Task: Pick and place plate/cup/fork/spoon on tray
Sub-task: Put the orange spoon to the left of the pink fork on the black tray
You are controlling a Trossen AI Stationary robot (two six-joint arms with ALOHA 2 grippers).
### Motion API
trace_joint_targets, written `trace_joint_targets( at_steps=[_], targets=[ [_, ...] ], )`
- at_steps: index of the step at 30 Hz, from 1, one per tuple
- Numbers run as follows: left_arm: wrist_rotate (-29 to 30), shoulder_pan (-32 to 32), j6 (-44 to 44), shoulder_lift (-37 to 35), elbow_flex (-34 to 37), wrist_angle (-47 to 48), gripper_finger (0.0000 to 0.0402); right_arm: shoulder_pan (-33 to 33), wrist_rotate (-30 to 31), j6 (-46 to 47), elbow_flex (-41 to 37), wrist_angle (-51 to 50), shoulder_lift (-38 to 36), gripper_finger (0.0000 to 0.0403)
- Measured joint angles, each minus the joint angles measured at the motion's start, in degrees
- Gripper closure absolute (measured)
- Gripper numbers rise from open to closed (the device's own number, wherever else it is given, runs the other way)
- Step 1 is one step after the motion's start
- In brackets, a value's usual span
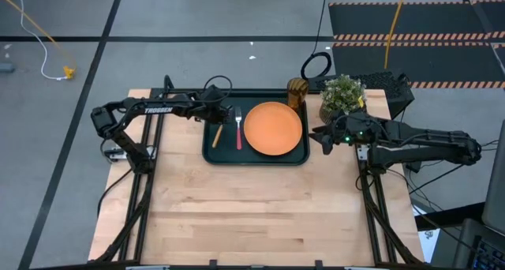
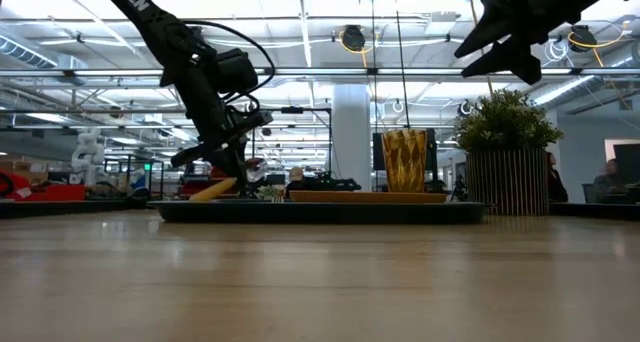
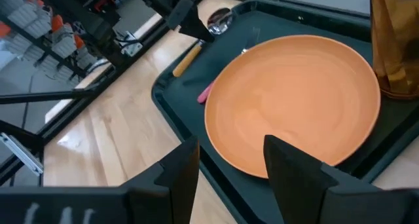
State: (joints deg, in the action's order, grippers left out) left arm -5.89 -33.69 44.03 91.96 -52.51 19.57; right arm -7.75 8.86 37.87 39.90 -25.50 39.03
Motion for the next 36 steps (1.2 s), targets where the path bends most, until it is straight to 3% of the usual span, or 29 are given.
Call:
trace_joint_targets(
  at_steps=[5,16,25,36],
  targets=[
    [0.45,0.00,0.39,0.00,0.00,0.04,0.0374,0.00,0.02,-0.46,0.00,1.24,0.00,0.0238],
    [5.54,0.00,5.92,0.00,-0.02,0.15,0.0291,0.00,-0.13,0.03,0.00,1.25,0.00,0.0238],
    [1.81,2.96,2.71,0.01,-0.09,0.42,0.0284,-0.02,-1.53,0.46,0.00,1.25,0.00,0.0238],
    [12.65,7.23,5.44,3.80,-0.22,-1.22,0.0188,-0.02,-1.51,0.26,-0.02,1.25,-0.02,0.0238]
  ],
)
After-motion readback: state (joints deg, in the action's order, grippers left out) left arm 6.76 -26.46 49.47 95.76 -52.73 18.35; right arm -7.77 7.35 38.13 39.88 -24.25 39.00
